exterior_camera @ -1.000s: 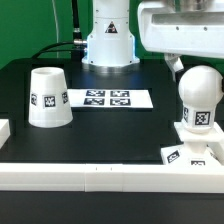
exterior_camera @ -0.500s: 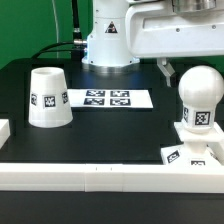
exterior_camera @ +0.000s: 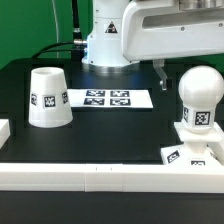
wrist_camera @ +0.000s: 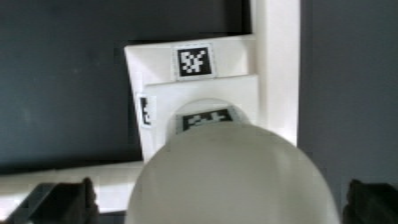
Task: Assemble lamp
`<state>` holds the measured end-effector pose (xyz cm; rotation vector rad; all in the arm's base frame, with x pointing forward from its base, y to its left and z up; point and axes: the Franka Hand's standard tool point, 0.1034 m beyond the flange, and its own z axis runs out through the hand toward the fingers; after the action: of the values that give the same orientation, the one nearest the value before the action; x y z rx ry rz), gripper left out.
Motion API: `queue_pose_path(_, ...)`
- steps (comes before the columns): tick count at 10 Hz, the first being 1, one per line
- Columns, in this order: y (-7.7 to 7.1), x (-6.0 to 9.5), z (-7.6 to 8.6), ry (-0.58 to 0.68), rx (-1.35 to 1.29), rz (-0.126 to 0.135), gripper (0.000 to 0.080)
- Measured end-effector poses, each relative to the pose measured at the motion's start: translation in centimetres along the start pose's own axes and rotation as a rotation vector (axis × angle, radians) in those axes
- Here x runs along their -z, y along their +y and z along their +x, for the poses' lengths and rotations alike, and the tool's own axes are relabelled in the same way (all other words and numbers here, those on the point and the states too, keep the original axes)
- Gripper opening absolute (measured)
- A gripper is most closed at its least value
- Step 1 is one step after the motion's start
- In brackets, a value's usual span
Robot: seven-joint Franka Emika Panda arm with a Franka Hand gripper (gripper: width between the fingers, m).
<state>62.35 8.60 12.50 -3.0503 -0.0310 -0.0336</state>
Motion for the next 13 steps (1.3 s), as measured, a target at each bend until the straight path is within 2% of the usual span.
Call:
queue_pose_path(2,-0.1,0.1,0.2,0.010,0.241,-0.039,0.0699)
queue_pose_path(8,0.4,0.1,0.3,0.002,0.589,-0.045,0.0699)
queue_pose_path(11,-0.3,-0.2,0.6,0.011,0.834,-0.086,0.0699)
queue_pose_path(12,-0.5,-0.1,1.1,0.024,0.974,-0.115,0.0699)
queue_pose_path(13,-0.6,-0.1,1.2,0.019,1.052,-0.126,0.0699)
